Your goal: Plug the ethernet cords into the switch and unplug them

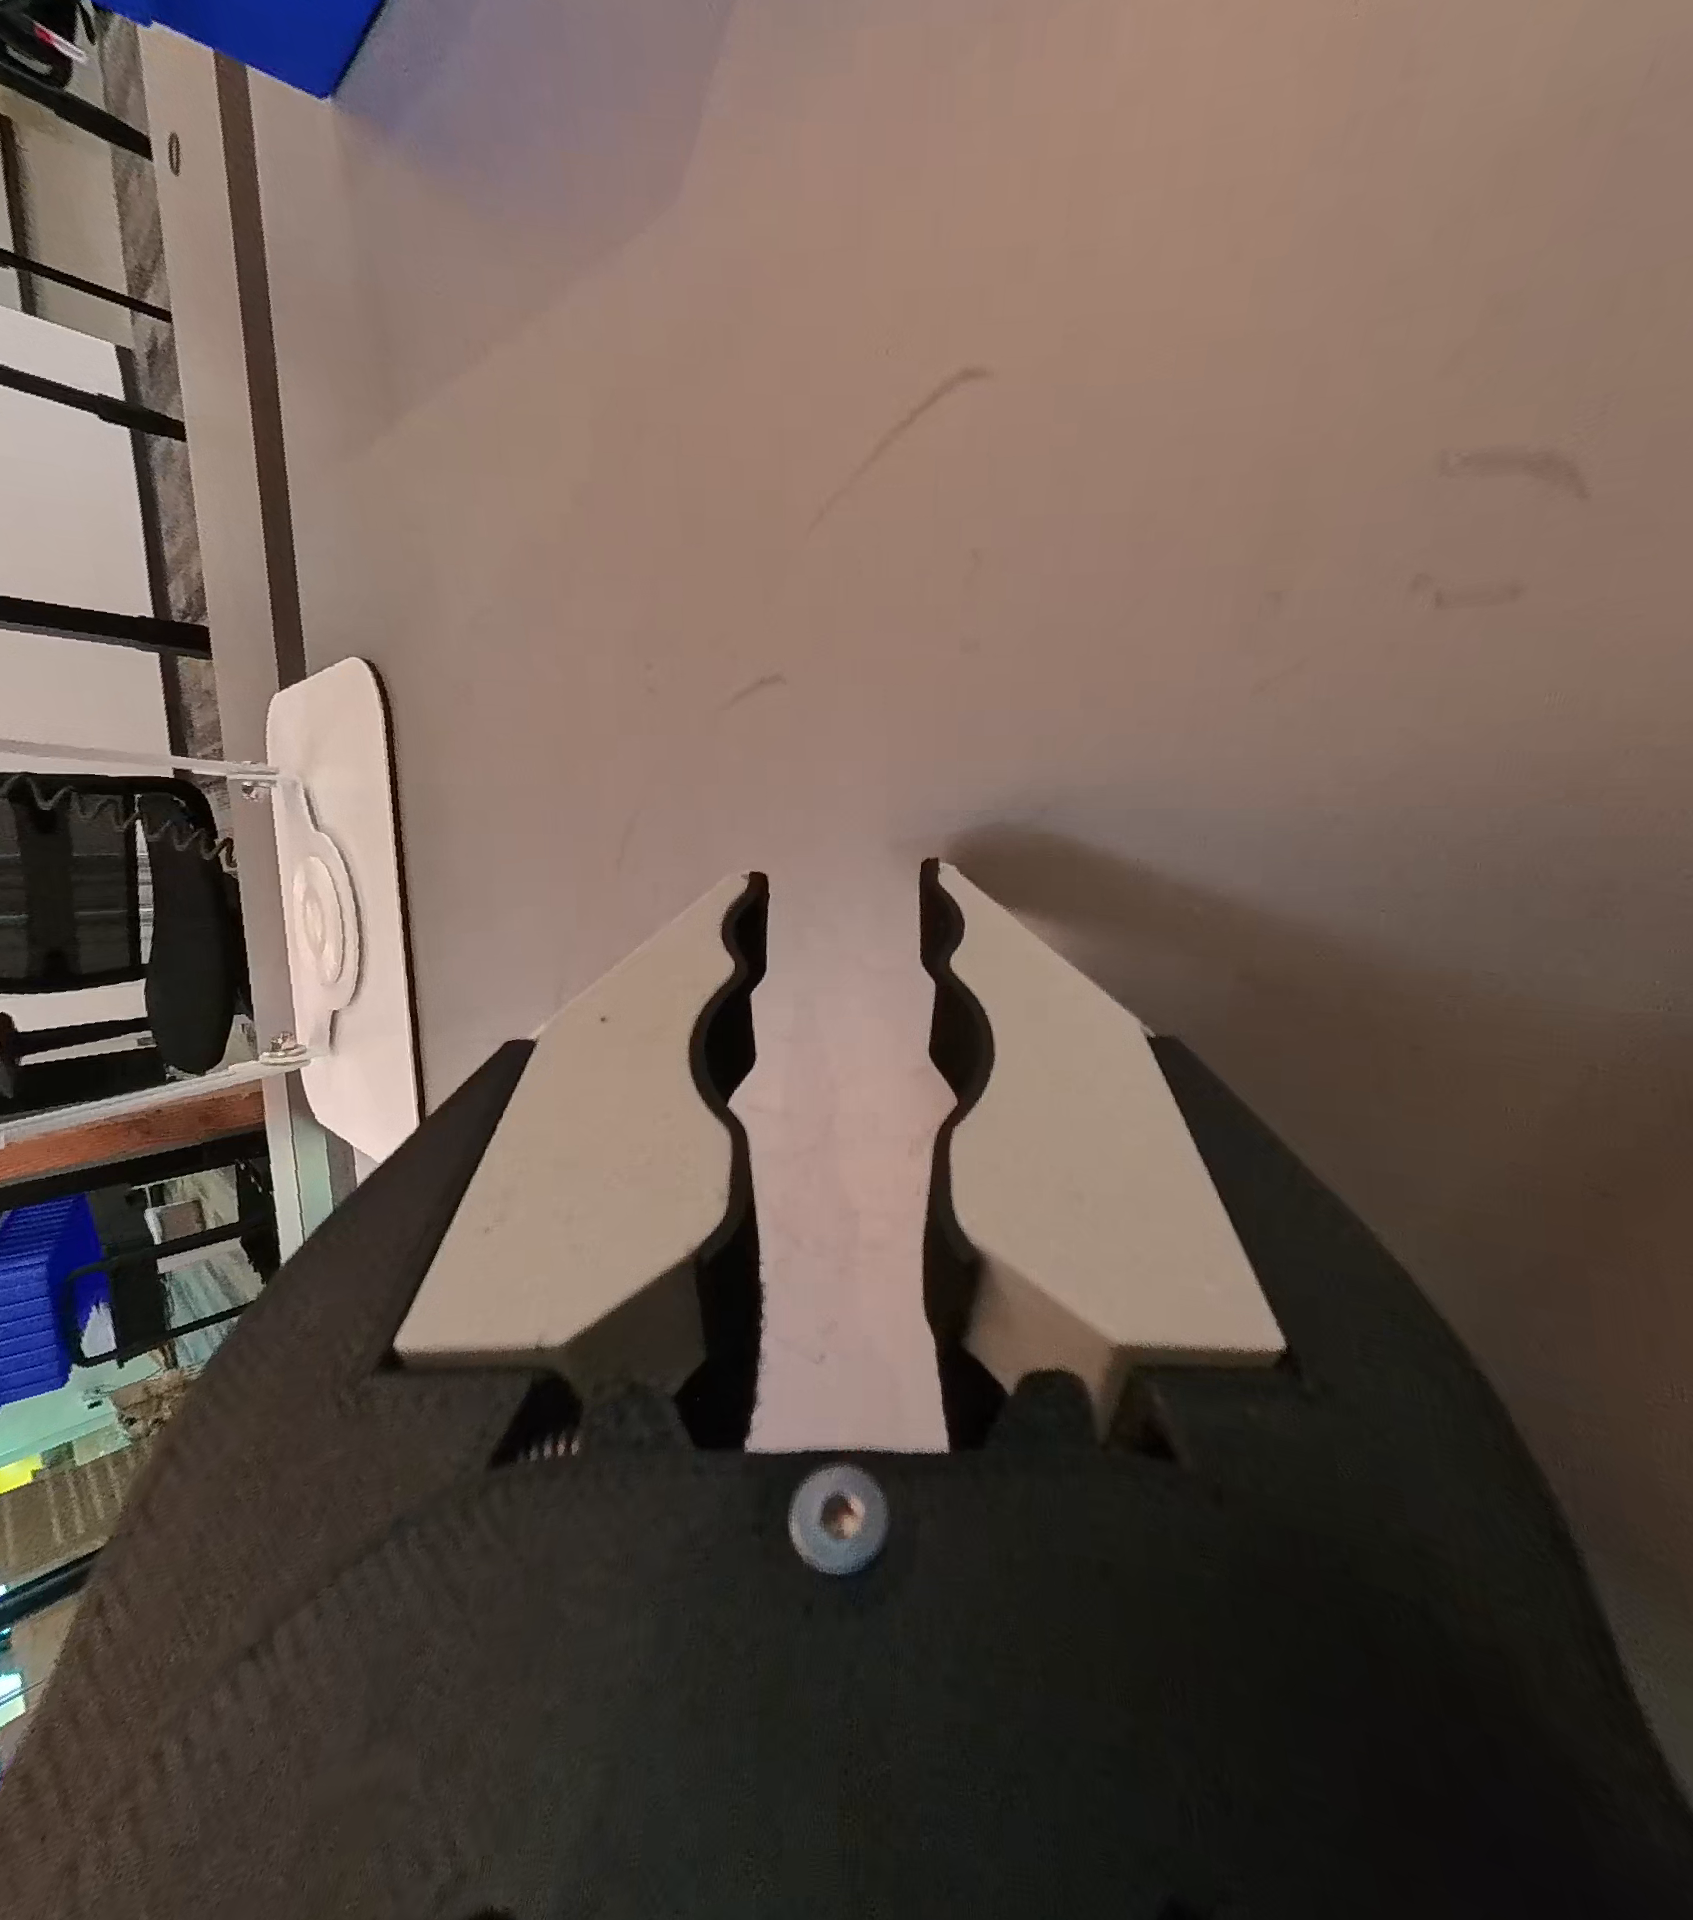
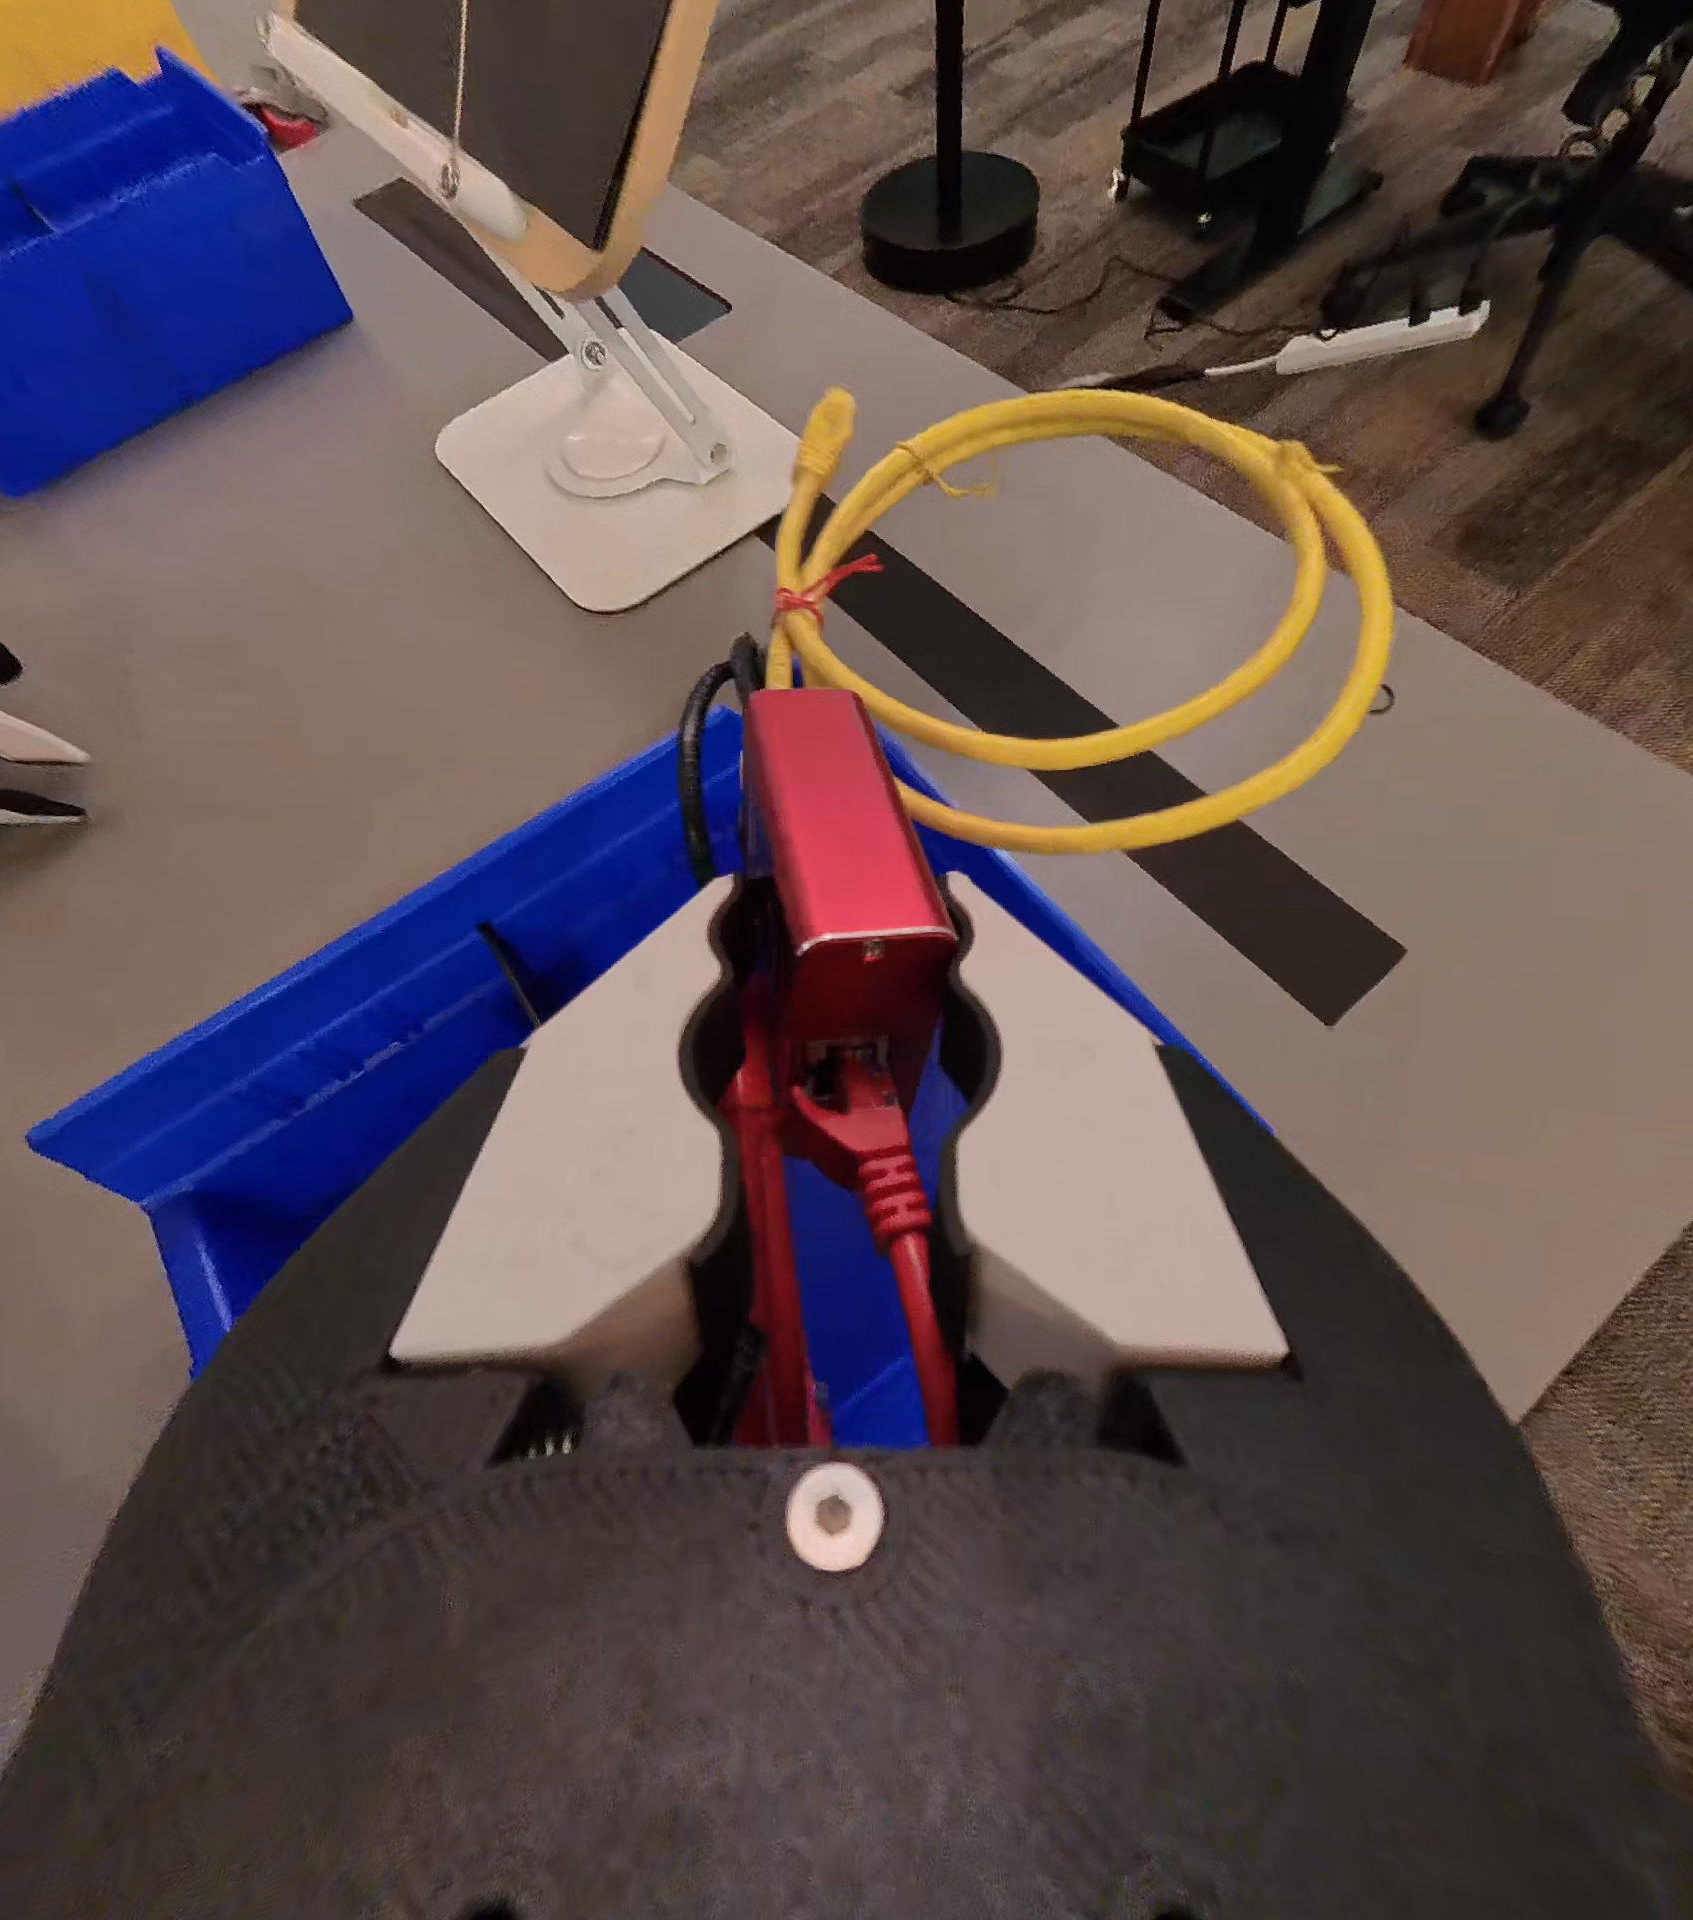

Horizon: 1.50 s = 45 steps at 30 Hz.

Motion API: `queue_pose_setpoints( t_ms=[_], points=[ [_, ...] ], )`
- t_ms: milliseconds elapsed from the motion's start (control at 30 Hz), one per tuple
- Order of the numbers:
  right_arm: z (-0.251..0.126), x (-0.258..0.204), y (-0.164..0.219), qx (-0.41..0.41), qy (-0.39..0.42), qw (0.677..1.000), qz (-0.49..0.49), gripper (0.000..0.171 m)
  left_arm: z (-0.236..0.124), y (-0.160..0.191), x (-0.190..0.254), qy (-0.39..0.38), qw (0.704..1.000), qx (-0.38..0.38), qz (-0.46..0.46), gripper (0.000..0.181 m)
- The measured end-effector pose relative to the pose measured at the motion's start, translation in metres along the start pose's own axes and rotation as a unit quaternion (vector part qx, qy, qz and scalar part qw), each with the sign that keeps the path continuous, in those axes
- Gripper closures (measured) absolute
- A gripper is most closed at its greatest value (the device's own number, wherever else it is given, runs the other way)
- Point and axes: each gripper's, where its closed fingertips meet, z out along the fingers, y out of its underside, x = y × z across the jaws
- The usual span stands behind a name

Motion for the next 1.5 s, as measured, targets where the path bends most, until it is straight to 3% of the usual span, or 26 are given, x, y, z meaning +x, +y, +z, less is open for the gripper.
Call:
queue_pose_setpoints(
  t_ms=[300,533,633,833,1067,1300,1500],
  points=[
    [0.0,-0.01,-0.006,-0.102,0.036,0.989,-0.106,0.123,0.002,-0.001,0.0,0.003,1.0,0.0,0.001,0.156],
    [0.01,-0.009,0.003,-0.241,0.082,0.944,-0.209,0.108,0.001,0.0,0.0,0.001,1.0,0.003,-0.002,0.156],
    [0.015,-0.003,0.01,-0.293,0.095,0.921,-0.239,0.126,0.001,0.0,0.001,0.001,1.0,0.005,-0.003,0.157],
    [0.029,0.003,0.03,-0.337,0.084,0.904,-0.249,0.135,0.0,0.002,0.002,-0.001,1.0,0.007,-0.011,0.158],
    [0.043,-0.001,0.05,-0.365,0.066,0.897,-0.24,0.134,0.001,0.002,0.001,-0.001,1.0,0.008,-0.011,0.159],
    [0.055,-0.002,0.081,-0.457,0.039,0.848,-0.266,0.131,0.002,-0.003,0.002,-0.003,1.0,0.011,-0.007,0.159],
    [0.08,-0.007,0.111,-0.481,0.015,0.836,-0.266,0.135,-0.002,0.0,0.004,-0.003,1.0,0.011,-0.009,0.159]
  ],
)
